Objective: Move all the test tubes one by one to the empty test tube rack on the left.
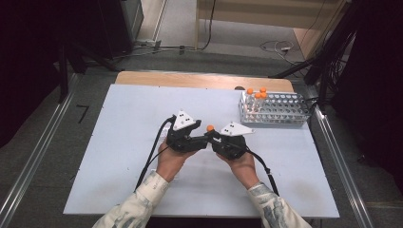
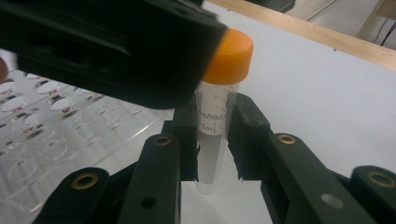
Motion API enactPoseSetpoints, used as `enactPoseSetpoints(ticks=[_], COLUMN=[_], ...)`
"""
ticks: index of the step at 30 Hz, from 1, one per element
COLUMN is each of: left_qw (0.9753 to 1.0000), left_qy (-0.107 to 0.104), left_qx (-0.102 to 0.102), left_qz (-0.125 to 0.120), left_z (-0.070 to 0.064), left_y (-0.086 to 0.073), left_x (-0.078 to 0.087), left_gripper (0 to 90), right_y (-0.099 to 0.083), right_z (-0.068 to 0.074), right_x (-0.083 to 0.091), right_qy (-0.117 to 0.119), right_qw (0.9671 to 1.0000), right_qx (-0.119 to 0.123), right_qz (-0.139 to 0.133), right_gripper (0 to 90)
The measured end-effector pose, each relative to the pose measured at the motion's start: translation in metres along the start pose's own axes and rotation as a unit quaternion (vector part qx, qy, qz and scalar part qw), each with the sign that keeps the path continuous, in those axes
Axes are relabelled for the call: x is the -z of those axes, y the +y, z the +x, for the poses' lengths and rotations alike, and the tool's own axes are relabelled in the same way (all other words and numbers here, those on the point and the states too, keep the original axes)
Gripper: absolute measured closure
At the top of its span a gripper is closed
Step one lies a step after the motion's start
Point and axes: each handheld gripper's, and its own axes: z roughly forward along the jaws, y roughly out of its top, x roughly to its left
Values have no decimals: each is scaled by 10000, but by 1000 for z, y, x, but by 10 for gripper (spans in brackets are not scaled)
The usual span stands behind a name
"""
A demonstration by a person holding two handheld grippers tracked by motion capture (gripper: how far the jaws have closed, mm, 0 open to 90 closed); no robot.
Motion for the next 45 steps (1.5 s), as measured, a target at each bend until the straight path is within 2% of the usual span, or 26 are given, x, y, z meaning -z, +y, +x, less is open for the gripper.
enactPoseSetpoints(ticks=[1, 2, 4, 10, 18, 25, 31, 33, 34, 37, 40, 43, 45], left_qw=[10000, 10000, 10000, 9999, 9997, 9998, 9997, 9999, 9999, 9999, 10000, 9999, 9996], left_qy=[-9, -41, -81, -73, -111, -108, -94, -75, -64, 1, 48, 103, 213], left_qx=[-6, -4, -39, -115, -161, -167, -195, -152, -135, -110, -61, -40, -77], left_qz=[-6, -19, -28, 26, 119, 96, 56, 15, 4, -8, -45, -123, -156], left_z=[0, -1, -2, -5, -2, -2, 0, 2, 3, 6, 9, 13, 15], left_y=[0, 0, 0, -1, -2, -1, 5, 7, 8, 10, 13, 16, 18], left_x=[-1, -1, -3, -6, -7, -6, 1, 3, 4, 7, 11, 18, 22], left_gripper=[481, 481, 536, 637, 687, 699, 703, 703, 702, 702, 702, 702, 702], right_y=[0, 0, 0, 1, 2, 2, 3, 3, 3, 3, 3, 3, 2], right_z=[1, 1, 2, 3, 3, 3, 3, 2, 1, -3, -6, -7, -8], right_x=[0, 0, 1, 1, 2, 2, 4, 4, 3, 3, 5, 6, 5], right_qy=[20, 20, 35, 58, 80, 85, 194, 139, 122, 141, 145, 129, 86], right_qw=[10000, 10000, 10000, 10000, 10000, 9999, 9998, 9998, 9998, 9995, 9992, 9993, 9993], right_qx=[29, 29, 36, 12, -10, -6, -16, -112, -164, -288, -369, -343, -356], right_qz=[-8, -8, -14, -16, -46, -70, -106, -110, -91, -22, -6, -12, 94], right_gripper=[715, 715, 715, 714, 715, 707, 442, 291, 248, 191, 177, 175, 168])
